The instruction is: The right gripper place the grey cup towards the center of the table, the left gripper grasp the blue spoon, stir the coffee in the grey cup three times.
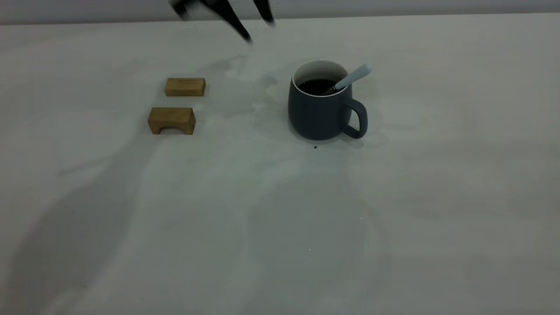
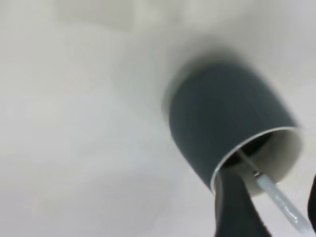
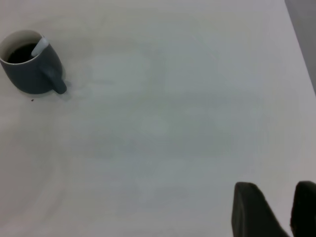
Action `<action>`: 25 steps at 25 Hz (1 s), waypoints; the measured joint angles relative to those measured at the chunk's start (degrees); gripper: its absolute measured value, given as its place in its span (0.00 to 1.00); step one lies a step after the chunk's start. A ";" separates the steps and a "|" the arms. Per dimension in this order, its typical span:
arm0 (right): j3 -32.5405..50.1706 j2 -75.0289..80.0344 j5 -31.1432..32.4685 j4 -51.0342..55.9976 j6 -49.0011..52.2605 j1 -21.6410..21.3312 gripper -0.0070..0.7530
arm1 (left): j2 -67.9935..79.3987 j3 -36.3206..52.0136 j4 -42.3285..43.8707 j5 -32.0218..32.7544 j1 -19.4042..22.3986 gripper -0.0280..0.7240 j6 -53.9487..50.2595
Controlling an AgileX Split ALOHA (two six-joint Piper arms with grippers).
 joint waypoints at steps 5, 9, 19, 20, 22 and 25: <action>0.00 0.00 0.00 0.00 0.00 0.00 0.32 | -11.22 0.00 12.32 0.00 0.07 0.61 9.10; 0.00 0.00 0.00 0.00 0.00 0.00 0.32 | -21.54 6.18 18.01 0.00 -0.35 0.61 33.80; 0.00 0.00 0.00 0.00 0.00 0.00 0.32 | -42.18 36.91 21.69 0.00 2.14 0.61 43.00; 0.00 0.00 0.00 0.00 0.00 0.00 0.32 | -43.61 41.16 21.76 0.00 2.30 0.61 42.98; 0.00 0.00 0.00 0.00 0.00 0.00 0.32 | -47.42 49.23 21.76 0.00 2.42 0.61 42.78; 0.00 0.00 0.00 0.00 0.00 0.00 0.32 | -53.86 61.33 21.65 0.00 2.40 0.61 41.89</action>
